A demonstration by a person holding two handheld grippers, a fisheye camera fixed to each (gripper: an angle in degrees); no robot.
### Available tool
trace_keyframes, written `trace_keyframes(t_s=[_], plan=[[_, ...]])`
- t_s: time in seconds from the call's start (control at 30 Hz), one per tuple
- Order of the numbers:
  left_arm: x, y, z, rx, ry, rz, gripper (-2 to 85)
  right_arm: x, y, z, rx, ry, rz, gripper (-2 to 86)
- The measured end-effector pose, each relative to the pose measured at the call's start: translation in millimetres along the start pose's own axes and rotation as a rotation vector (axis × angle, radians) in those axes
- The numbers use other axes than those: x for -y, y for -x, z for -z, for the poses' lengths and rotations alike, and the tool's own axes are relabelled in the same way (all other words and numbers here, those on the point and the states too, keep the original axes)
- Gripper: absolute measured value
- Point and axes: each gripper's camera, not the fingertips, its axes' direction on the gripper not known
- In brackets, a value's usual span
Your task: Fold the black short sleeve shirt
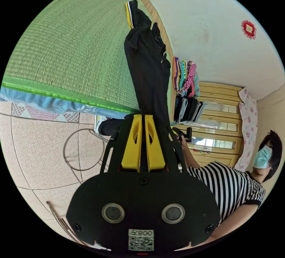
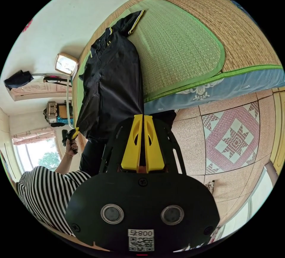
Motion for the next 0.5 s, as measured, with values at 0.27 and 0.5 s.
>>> trace_keyframes(t_s=[0.27, 0.5], plan=[[-11.4, 17.1, -30.3, 0.068, 0.103, 0.159, 1.8, -11.7, -72.4, 11.1, -0.007, 0.061, -0.064, -0.3], [-4.4, -16.7, -18.0, 0.171, 0.01, 0.145, 5.2, -35.1, -138.1, 26.6, 0.018, 0.069, -0.193, -0.4]])
